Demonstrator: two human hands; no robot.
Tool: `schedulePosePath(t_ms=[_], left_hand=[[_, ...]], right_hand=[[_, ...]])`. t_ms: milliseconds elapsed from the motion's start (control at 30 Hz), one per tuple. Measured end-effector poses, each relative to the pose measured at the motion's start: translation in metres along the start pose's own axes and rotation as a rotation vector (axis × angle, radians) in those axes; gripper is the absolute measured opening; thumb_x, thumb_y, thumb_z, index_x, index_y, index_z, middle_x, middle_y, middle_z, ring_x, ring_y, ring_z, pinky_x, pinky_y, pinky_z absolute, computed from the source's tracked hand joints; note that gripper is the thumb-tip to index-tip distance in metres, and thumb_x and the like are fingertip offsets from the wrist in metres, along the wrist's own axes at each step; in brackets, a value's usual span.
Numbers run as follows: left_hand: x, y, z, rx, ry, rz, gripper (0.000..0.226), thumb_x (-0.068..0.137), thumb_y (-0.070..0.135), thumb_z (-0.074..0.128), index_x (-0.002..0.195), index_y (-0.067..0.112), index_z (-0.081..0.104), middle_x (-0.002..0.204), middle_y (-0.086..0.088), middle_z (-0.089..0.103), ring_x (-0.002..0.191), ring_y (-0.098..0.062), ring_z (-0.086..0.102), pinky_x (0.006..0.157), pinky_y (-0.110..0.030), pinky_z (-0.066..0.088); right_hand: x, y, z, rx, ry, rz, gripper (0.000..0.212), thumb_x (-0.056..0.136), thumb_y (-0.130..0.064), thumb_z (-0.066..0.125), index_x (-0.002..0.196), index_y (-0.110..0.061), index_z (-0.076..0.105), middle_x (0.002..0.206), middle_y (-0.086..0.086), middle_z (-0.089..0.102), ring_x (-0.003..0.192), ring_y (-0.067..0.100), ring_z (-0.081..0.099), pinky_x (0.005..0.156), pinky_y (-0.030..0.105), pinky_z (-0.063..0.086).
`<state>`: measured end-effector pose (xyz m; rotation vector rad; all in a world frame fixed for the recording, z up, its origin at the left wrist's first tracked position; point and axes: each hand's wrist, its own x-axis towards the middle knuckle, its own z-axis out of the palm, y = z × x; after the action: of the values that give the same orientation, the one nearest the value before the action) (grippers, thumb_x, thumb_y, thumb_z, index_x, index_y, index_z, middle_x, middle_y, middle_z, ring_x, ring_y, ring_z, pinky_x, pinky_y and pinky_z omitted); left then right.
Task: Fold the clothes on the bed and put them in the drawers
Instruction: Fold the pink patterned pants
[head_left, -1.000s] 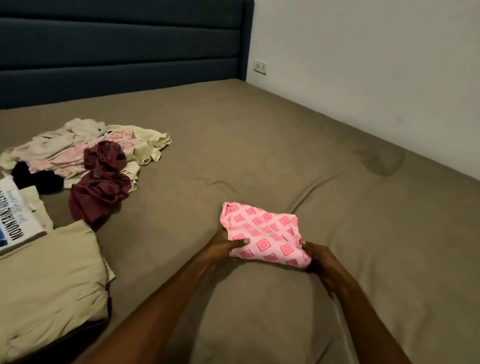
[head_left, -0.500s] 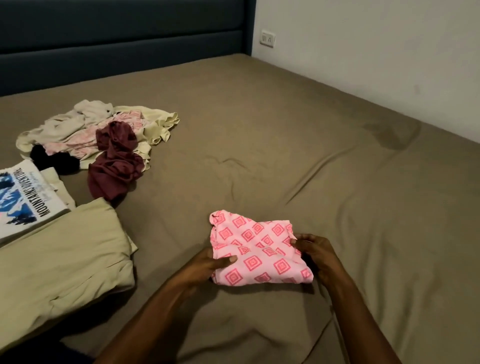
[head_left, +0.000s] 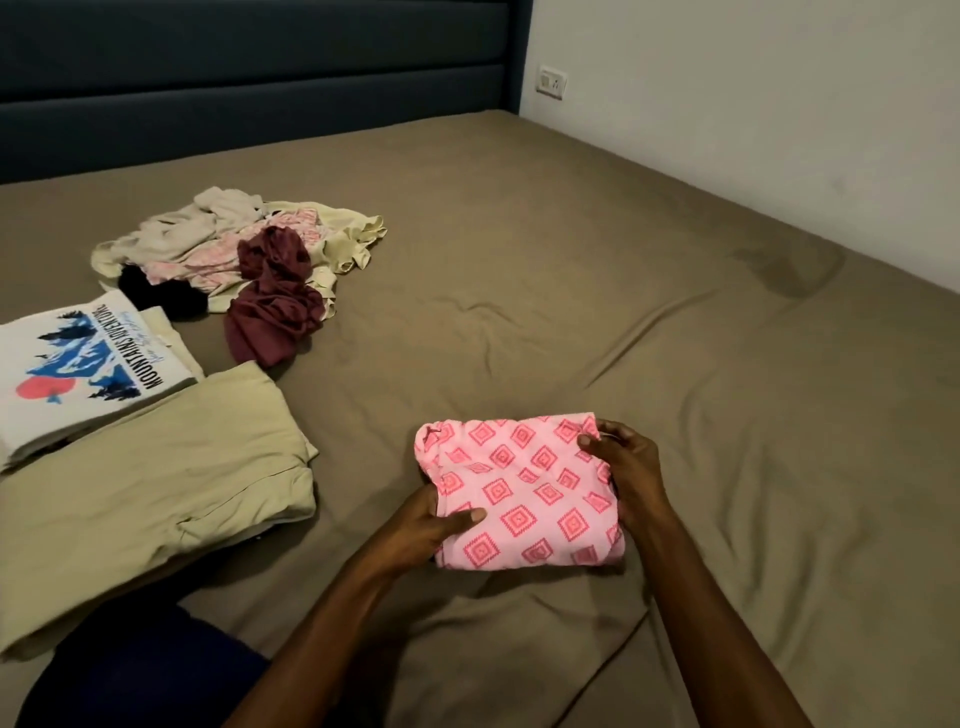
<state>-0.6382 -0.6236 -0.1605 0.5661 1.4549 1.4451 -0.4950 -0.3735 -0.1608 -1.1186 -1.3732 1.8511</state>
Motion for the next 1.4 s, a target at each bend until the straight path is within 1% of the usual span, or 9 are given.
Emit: schedulePosePath(t_ms=[233, 333, 467, 567, 700, 900, 1000, 1133, 1400], left_hand=[[-0.012, -0.011, -0.004, -0.075, 0.031, -0.169, 0.042, 0.085, 0.001, 0.077, 0.124, 0.015, 0.068, 0.12, -0.003, 0.075, 0.106, -0.016, 0.073, 0.087, -0.031, 0.06], [-0.017, -0.01, -0.007, -0.143, -0.012, -0.265, 0.053, 0.077, -0.001, 0.083, 0.127, 0.006, 0.067, 0.123, -0.01, 0.074, 0.112, -0.026, 0.071, 0.096, -0.04, 0.058], [-0.019, -0.014, -0.007, -0.186, -0.09, -0.297, 0.057, 0.075, -0.006, 0.083, 0.129, 0.004, 0.066, 0.127, -0.013, 0.071, 0.12, -0.03, 0.068, 0.108, -0.05, 0.05], [-0.022, -0.02, -0.013, -0.062, -0.099, -0.316, 0.067, 0.066, -0.004, 0.091, 0.128, 0.006, 0.067, 0.125, -0.011, 0.072, 0.122, -0.029, 0.066, 0.109, -0.053, 0.048], [-0.028, -0.026, -0.021, -0.027, -0.035, -0.397, 0.057, 0.066, -0.005, 0.091, 0.119, 0.002, 0.072, 0.12, -0.012, 0.074, 0.117, -0.032, 0.068, 0.107, -0.055, 0.05], [-0.029, 0.001, -0.016, 0.233, 0.376, -0.213, 0.038, 0.076, 0.041, 0.087, 0.094, 0.009, 0.076, 0.086, -0.002, 0.08, 0.072, -0.013, 0.075, 0.065, -0.033, 0.059], [-0.011, -0.009, -0.021, 0.803, 0.716, 0.038, 0.074, 0.085, 0.063, 0.07, 0.141, 0.02, 0.049, 0.133, -0.006, 0.065, 0.117, -0.026, 0.064, 0.096, -0.044, 0.053], [0.023, -0.026, -0.004, 1.239, 0.468, 0.502, 0.074, 0.099, 0.068, 0.037, 0.159, 0.026, 0.031, 0.166, -0.013, 0.027, 0.154, -0.033, 0.021, 0.122, -0.05, 0.022], [0.037, -0.055, -0.017, 1.331, 0.386, 0.22, 0.095, 0.091, 0.082, 0.014, 0.165, 0.023, 0.007, 0.172, 0.003, -0.002, 0.158, -0.013, -0.007, 0.128, -0.041, 0.002]], right_hand=[[-0.004, 0.017, -0.006, -0.261, 0.067, 0.042, 0.036, 0.088, -0.018, 0.077, 0.117, 0.001, 0.067, 0.103, 0.019, 0.076, 0.09, 0.031, 0.073, 0.081, 0.043, 0.059], [-0.03, 0.012, -0.013, -0.928, 0.173, -0.246, 0.046, 0.089, -0.041, 0.072, 0.128, -0.019, 0.063, 0.12, 0.0, 0.069, 0.106, 0.023, 0.067, 0.087, 0.038, 0.053], [-0.073, 0.035, 0.004, -1.072, -0.063, -0.735, 0.059, 0.1, -0.053, 0.047, 0.148, -0.019, 0.052, 0.153, 0.003, 0.053, 0.138, 0.021, 0.049, 0.114, 0.04, 0.039], [-0.079, 0.074, -0.009, -1.179, -0.34, -0.657, 0.069, 0.105, -0.06, 0.038, 0.164, -0.031, 0.02, 0.17, -0.016, 0.015, 0.157, 0.005, 0.013, 0.128, 0.04, 0.017], [-0.07, 0.086, -0.027, -1.165, -0.303, -0.548, 0.077, 0.101, -0.074, 0.016, 0.165, -0.033, 0.012, 0.17, -0.02, 0.006, 0.156, -0.002, 0.005, 0.127, 0.041, 0.015], [-0.058, 0.066, -0.015, -1.172, -0.261, -0.573, 0.079, 0.099, -0.073, 0.013, 0.165, -0.03, 0.013, 0.171, -0.015, 0.002, 0.156, -0.001, -0.002, 0.128, 0.038, 0.005], [-0.051, 0.063, -0.006, -1.301, -0.273, -0.687, 0.079, 0.099, -0.074, 0.011, 0.165, -0.03, 0.014, 0.172, -0.009, 0.001, 0.158, 0.006, -0.004, 0.128, 0.037, 0.0], [-0.037, 0.054, 0.017, -1.383, -0.35, -0.752, 0.077, 0.101, -0.071, 0.013, 0.164, -0.027, 0.015, 0.171, -0.006, 0.0, 0.159, 0.012, -0.002, 0.128, 0.039, -0.002], [0.0, 0.075, -0.008, -1.317, -0.209, -0.53, 0.094, 0.094, -0.078, 0.006, 0.165, -0.017, 0.015, 0.172, 0.001, 0.009, 0.159, 0.016, 0.01, 0.125, 0.031, 0.001]])
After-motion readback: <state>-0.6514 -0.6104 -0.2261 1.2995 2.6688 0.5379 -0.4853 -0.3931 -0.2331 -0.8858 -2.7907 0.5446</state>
